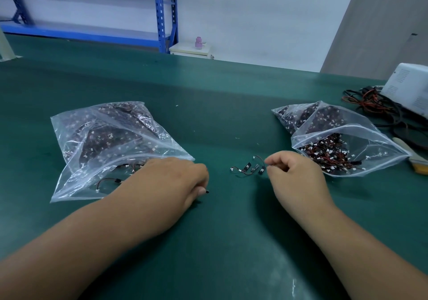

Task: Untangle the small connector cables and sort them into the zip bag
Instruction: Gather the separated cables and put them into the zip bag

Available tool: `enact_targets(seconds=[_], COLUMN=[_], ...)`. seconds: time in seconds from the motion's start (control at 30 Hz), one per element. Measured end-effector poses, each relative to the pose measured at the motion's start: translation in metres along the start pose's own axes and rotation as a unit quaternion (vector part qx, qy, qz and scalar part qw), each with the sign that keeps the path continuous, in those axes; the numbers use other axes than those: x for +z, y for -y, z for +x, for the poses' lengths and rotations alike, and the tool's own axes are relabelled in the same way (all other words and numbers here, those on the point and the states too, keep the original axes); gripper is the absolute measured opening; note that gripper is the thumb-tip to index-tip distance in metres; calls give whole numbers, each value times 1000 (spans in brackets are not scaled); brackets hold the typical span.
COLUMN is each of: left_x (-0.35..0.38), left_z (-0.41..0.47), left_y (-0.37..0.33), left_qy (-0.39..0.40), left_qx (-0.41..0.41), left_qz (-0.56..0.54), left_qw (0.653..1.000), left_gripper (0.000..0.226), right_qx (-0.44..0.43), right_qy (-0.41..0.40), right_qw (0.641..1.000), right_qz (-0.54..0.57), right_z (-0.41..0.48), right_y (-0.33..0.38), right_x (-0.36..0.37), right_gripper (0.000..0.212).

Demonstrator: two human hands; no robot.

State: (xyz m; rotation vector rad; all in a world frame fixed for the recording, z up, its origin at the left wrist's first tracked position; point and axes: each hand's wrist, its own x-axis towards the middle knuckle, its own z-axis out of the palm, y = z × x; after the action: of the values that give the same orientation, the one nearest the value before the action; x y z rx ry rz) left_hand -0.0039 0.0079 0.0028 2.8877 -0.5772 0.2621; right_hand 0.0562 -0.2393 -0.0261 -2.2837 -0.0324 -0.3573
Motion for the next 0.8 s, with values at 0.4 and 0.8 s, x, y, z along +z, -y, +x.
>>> enact_targets(seconds=[0.4, 0.8], left_x=[1, -6], left_z=[-2, -10], left_y=[-17, 3], left_qy=[-40, 44], left_qx=[-4, -40], left_qz=[-133, 83], left_qw=[990, 995], left_gripper=[25, 26], right_qx=[-341, -73], right_qy=[121, 15], right_qw=[924, 997], right_qz=[-120, 30], right_z=[-48, -6], right_y=[40, 9], right_x=[14, 9], right_gripper=[32, 35])
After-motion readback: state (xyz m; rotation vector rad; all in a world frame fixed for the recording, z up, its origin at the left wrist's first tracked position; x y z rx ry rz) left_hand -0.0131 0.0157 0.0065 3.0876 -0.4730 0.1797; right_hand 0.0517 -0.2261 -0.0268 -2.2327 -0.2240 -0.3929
